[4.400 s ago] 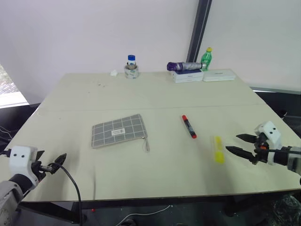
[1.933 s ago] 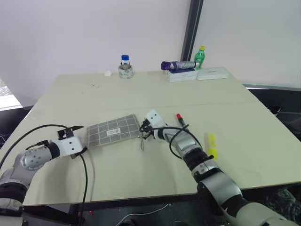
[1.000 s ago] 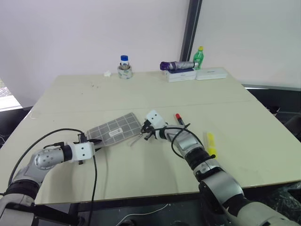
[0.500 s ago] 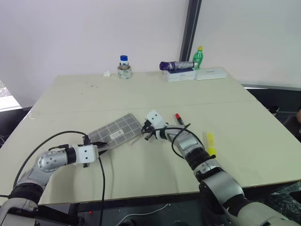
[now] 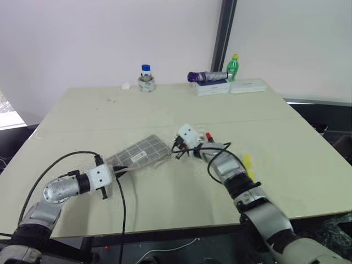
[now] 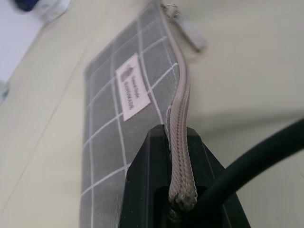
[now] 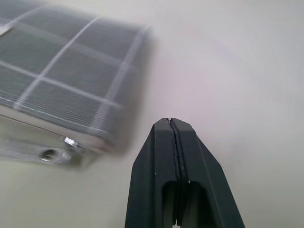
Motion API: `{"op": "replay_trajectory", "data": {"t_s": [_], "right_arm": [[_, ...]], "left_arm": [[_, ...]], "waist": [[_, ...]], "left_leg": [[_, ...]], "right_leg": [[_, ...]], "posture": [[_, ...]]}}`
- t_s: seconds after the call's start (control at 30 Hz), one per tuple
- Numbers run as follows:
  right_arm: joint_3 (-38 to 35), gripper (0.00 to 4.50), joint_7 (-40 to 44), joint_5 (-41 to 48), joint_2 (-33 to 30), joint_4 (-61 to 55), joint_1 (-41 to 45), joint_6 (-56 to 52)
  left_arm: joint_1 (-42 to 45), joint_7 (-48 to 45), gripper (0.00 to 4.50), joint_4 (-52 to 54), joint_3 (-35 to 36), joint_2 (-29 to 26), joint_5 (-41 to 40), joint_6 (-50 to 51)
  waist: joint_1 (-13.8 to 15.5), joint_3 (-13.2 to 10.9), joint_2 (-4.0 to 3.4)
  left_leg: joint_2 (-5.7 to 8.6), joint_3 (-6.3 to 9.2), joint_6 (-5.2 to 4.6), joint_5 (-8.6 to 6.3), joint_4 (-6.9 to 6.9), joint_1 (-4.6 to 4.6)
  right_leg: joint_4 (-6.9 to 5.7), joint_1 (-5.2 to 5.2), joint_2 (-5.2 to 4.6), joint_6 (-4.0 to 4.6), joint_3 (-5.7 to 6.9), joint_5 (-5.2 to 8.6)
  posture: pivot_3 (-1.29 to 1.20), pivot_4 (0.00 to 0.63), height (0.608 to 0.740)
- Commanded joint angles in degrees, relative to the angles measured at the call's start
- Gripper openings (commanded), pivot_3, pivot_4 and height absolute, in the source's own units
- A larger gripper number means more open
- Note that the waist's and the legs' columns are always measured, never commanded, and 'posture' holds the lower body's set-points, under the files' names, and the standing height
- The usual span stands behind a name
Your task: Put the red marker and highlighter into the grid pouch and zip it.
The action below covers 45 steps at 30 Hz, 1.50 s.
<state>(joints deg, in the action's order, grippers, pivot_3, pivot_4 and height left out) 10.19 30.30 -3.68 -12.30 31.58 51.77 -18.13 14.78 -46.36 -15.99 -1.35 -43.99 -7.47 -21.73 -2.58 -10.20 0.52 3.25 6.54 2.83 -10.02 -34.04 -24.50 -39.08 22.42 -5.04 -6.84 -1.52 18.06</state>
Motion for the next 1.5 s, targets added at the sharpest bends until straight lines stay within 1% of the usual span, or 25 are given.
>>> {"op": "replay_trajectory", "data": {"t_s": [0.03, 0.13, 0.2, 0.23, 0.3, 0.43, 0.6, 0.87, 0.9, 0.97, 1.1, 1.13, 1.3, 1.5], "right_arm": [[-3.8, 0.0, 2.3, 3.1, -3.8, -11.8, -1.5, -4.0], [-6.0, 0.88, 6.3, 6.9, -7.4, -20.8, -5.0, -10.5], [-7.0, 1.91, 9.0, 10.1, -9.3, -27.0, -7.3, -15.6], [-7.3, 2.46, 9.6, 11.1, -9.8, -28.9, -8.0, -17.3], [-7.7, 3.42, 10.4, 13.3, -10.2, -32.3, -9.2, -20.6], [-7.8, 3.42, 9.9, 16.0, -10.1, -36.3, -11.1, -25.2], [-8.4, 3.42, 7.3, 17.1, -9.4, -36.1, -11.3, -26.8], [-8.4, 3.42, 4.8, 17.2, -8.7, -32.8, -10.2, -25.5], [-8.5, 3.19, 4.6, 17.3, -8.6, -32.4, -10.0, -25.5], [-8.6, 2.55, 4.5, 17.6, -8.4, -32.0, -9.9, -25.4], [-8.4, 0.45, 4.5, 17.8, -8.4, -32.3, -9.9, -25.3], [-8.2, 0.05, 4.6, 17.8, -8.6, -32.7, -10.0, -25.4], [-6.1, 0.05, 5.6, 18.1, -8.8, -36.2, -11.0, -26.5], [0.9, 0.05, 7.0, 19.3, -7.1, -44.9, -13.3, -29.8]], "left_arm": [[-2.5, 3.6, 0.07, 10.7, 4.5, 1.4, -5.1, 9.8], [-4.6, 5.9, 0.0, 17.9, 5.6, 3.3, -6.8, 16.0], [-5.0, 7.5, 0.0, 21.7, 5.8, 5.0, -8.0, 19.6], [-5.1, 7.9, 0.0, 23.0, 5.9, 5.5, -8.2, 20.9], [-5.0, 8.6, 0.0, 25.5, 5.7, 7.0, -8.9, 23.5], [-3.9, 9.8, 0.0, 29.2, 3.9, 10.1, -8.9, 27.1], [-2.9, 10.0, 0.0, 31.4, 2.6, 12.6, -8.6, 29.7], [-2.9, 8.7, 0.0, 32.6, 2.0, 13.5, -8.6, 31.1], [-2.9, 8.6, 0.0, 32.8, 2.0, 13.6, -8.7, 31.2], [-3.1, 8.4, 0.0, 33.3, 1.9, 13.6, -8.8, 31.5], [-3.3, 8.4, 0.0, 33.8, 1.8, 13.9, -8.8, 31.9], [-3.3, 8.5, 0.0, 33.8, 1.7, 14.1, -8.6, 32.0], [-3.3, 9.4, 0.0, 33.6, 0.6, 15.1, -7.2, 32.3], [-2.6, 12.0, 0.0, 33.0, -2.8, 18.7, -4.8, 33.4]], "waist": [[0.0, 0.0, 0.01], [0.0, 0.0, 0.01], [0.1, 0.0, 0.01], [0.1, 0.0, 0.01], [-0.1, 0.0, 0.01], [0.1, 0.0, 0.01], [0.3, 0.0, 0.01], [0.2, 0.0, 0.01], [0.2, 0.0, 0.01], [0.2, 0.0, 0.01], [0.2, 0.0, 0.01], [0.2, 0.0, 0.01], [0.2, 0.0, 0.01], [0.2, 0.0, 0.01]], "left_leg": [[0.0, 0.0, 0.0, 0.0, 0.01, 0.01], [-0.02, 0.0, 0.0, 0.0, 0.01, 0.02], [-0.02, 0.0, 0.0, 0.0, 0.01, 0.02], [-0.02, 0.0, 0.0, 0.0, 0.0, 0.02], [-0.02, -0.01, 0.0, 0.0, -0.01, 0.02], [-0.05, -0.02, 0.0, 0.0, -0.01, 0.04], [-0.02, -0.03, 0.0, 0.0, -0.08, 0.03], [-0.03, -0.04, 0.0, 0.0, -0.07, 0.03], [-0.03, -0.04, 0.0, 0.0, -0.07, 0.03], [-0.03, -0.04, 0.0, 0.0, -0.07, 0.03], [-0.03, -0.04, 0.0, 0.0, -0.07, 0.03], [-0.03, -0.04, 0.0, 0.0, -0.07, 0.03], [-0.03, -0.04, 0.0, 0.0, -0.07, 0.03], [-0.03, -0.03, 0.0, 0.0, -0.06, 0.02]], "right_leg": [[0.01, -0.02, 0.0, 0.0, 0.0, 0.01], [0.03, -0.06, 0.0, 0.02, 0.0, 0.02], [0.04, -0.07, 0.0, 0.03, 0.0, 0.02], [0.04, -0.08, 0.0, 0.04, 0.0, 0.02], [0.04, -0.07, 0.01, 0.04, 0.0, 0.02], [0.04, -0.09, 0.03, 0.06, 0.0, 0.03], [0.06, -0.15, 0.01, 0.06, 0.01, 0.03], [0.07, -0.13, 0.01, 0.07, 0.0, 0.03], [0.07, -0.13, 0.01, 0.07, 0.0, 0.03], [0.07, -0.13, 0.01, 0.07, 0.0, 0.03], [0.07, -0.13, 0.01, 0.07, 0.01, 0.03], [0.07, -0.14, 0.01, 0.07, 0.0, 0.03], [0.08, -0.14, 0.01, 0.07, 0.0, 0.03], [0.09, -0.13, 0.01, 0.07, 0.0, 0.04]], "posture": [[0.0, 0.15, 0.74], [0.0, 0.15, 0.74], [0.0, 0.15, 0.74], [0.0, 0.15, 0.74], [0.0, 0.15, 0.74], [0.0, 0.15, 0.74], [0.0, 0.15, 0.74], [0.0, 0.15, 0.74], [0.0, 0.15, 0.74], [0.0, 0.15, 0.74], [0.0, 0.15, 0.74], [0.0, 0.15, 0.74], [0.0, 0.15, 0.74], [0.0, 0.15, 0.74]]}}
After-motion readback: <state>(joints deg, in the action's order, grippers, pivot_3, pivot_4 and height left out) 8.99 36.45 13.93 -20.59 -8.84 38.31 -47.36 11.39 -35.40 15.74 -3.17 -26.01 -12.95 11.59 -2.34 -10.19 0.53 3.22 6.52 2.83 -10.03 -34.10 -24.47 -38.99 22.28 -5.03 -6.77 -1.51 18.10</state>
